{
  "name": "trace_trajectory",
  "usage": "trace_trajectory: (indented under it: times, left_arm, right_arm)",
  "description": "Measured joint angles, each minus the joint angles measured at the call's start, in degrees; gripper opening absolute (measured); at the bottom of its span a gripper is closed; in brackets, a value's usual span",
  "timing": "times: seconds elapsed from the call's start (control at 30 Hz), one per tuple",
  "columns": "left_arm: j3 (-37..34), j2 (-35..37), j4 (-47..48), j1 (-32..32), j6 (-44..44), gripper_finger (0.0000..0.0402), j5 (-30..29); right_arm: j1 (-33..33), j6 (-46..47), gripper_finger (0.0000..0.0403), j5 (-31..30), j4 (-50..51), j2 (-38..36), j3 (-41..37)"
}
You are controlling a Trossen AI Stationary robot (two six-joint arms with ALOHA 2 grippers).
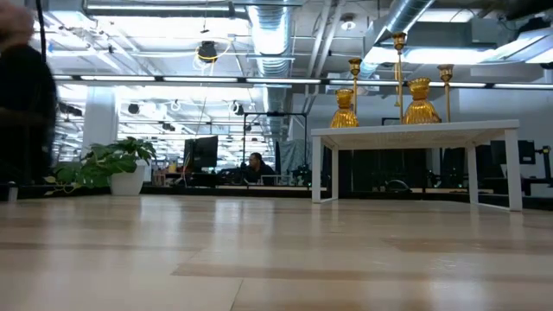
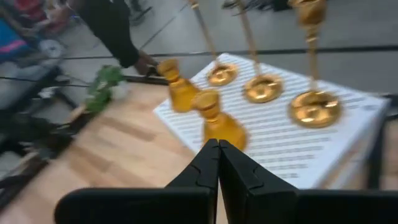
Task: Pick & Place candle stick holders
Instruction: Put the top yellow candle holder on the shelf aligned with the other yellow candle holder
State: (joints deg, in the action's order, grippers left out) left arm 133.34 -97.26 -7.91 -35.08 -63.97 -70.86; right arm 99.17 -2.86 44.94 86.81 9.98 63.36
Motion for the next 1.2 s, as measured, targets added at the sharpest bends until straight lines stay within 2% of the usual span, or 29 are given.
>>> trace_trajectory:
  times: [0.07, 0.17, 0.27, 0.33, 0.53, 0.57, 0.73, 0.87, 0.93, 1.03, 1.13, 1.2]
  left_arm:
    - [0.0, 0.79, 0.0, -0.63, -2.75, 0.0004, -2.2]
    - [-0.05, 2.05, 0.18, -0.77, -6.48, 0.0004, -3.82]
    - [-0.07, 3.66, 0.13, -0.48, -8.22, 0.0004, -3.85]
    - [-0.05, 4.7, 0.12, -0.24, -8.28, 0.0006, -3.81]
    - [-0.07, 7.47, 0.22, -0.23, -10.52, 0.0004, -2.15]
    - [-0.07, 7.98, 0.2, -0.23, -10.57, 0.0004, -1.7]
    - [-0.04, 9.45, 0.22, -0.21, -11.35, 0.0009, -1.13]
    - [-0.04, 9.92, 0.21, -0.23, -13.23, 0.0006, -0.8]
    - [-0.04, 10.02, 0.18, -0.21, -14.59, 0.0004, -0.11]
    - [-0.04, 10.09, 0.22, -0.22, -16.54, 0.0006, 1.16]
    - [-0.04, 10.1, 0.21, -0.23, -17.22, 0.001, 1.8]
    - [-0.04, 10.1, 0.23, -0.23, -17.24, 0.001, 1.85]
  right_arm:
    - [0.92, 0.22, 0.0, 3.83, 0.8, -0.02, -1.07]
    - [1.71, 1.99, 0.0, 13.49, -2.27, 0.06, -1.62]
    - [3.09, 7.42, 0.0, 24.91, -12.19, 0.05, 0.6]
    - [4.4, 14.68, 0.0, 28.89, -22.92, 0.86, 4.15]
    - [13.18, 44.52, 0.0, 29.37, -72.04, 7.61, 17.17]
    - [14.08, 48.45, 0.0, 29.29, -76.79, 9.36, 19.7]
    - [16.61, 54.8, 0.0, 27.62, -79.01, 19.67, 31.31]
    - [20.1, 66.72, 0.0, 25.96, -89.65, 26.05, 40.13]
    - [21.78, 68.18, 0.0, 25.69, -90.18, 28.67, 45.36]
    - [25.99, 70.13, 0.0, 25.67, -90.01, 31.21, 51.18]
    - [26.38, 73.63, 0.0, 24.71, -100.32, 31.95, 54.16]
    - [25.28, 72.9, 0.0, 23.87, -102.26, 31.38, 56.02]
